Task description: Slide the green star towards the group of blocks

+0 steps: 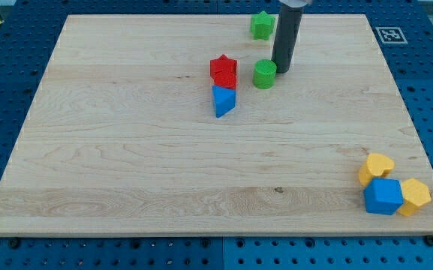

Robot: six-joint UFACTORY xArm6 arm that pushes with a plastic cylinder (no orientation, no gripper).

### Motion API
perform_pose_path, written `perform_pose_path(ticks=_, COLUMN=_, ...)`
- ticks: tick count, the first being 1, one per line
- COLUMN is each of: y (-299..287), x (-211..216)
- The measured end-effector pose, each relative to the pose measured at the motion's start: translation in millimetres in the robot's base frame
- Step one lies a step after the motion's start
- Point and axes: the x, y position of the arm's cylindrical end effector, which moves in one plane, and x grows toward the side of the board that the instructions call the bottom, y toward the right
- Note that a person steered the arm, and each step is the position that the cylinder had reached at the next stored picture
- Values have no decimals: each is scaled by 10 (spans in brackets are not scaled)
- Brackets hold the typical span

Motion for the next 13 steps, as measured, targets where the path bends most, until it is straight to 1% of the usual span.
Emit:
perform_pose_path(ticks=1, y=-13, x=16)
perform_pose_path(ticks=3, y=-428, x=245)
perform_pose_path(ticks=5, y=-377, x=246)
perform_pose_path(ticks=6, y=261, x=115)
perform_pose_path(ticks=7, y=720, x=-352)
perform_pose_path(ticks=8, y=769, x=-881)
perform_pose_path(ticks=9, y=651, x=-1480)
perform_pose_path(ticks=12, y=443, x=-1491)
perform_pose_path(ticks=13, y=-40, x=-1378)
